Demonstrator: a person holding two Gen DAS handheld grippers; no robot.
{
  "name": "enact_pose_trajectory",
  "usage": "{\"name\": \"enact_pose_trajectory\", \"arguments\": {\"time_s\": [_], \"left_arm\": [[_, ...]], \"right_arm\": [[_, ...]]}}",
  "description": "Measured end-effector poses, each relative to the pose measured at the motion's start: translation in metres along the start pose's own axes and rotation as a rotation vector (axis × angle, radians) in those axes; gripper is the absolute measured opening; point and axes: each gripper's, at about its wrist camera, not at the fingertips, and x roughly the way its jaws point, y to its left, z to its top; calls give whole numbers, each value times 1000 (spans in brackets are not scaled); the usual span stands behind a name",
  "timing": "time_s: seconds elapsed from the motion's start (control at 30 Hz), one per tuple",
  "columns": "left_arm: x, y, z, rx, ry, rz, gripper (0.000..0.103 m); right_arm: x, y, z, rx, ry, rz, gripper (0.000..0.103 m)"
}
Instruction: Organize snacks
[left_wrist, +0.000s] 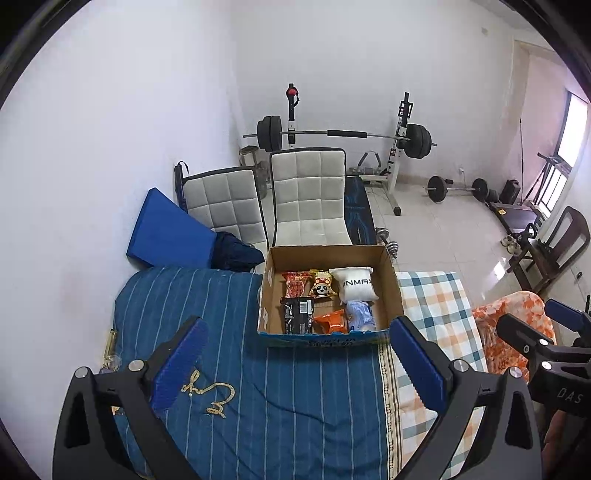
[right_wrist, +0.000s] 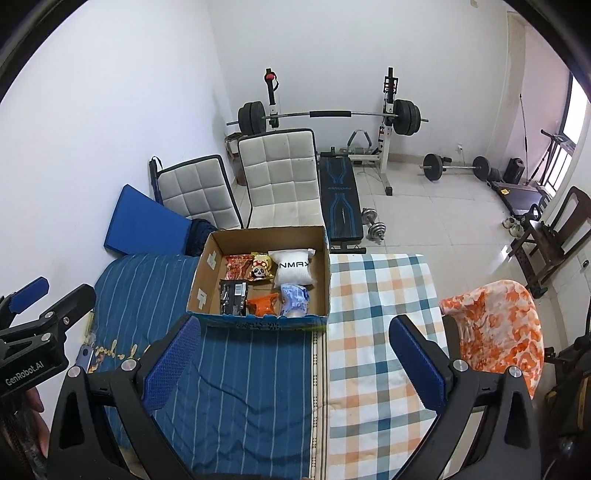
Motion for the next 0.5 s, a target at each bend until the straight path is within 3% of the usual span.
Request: {"name": "enact_pose_trajectory", "arguments": {"time_s": [0.5], "left_arm": [[2,-4,-4,-6,4,11,102]], "right_arm": [[-3,4,4,-13,-20,-27,103]]}}
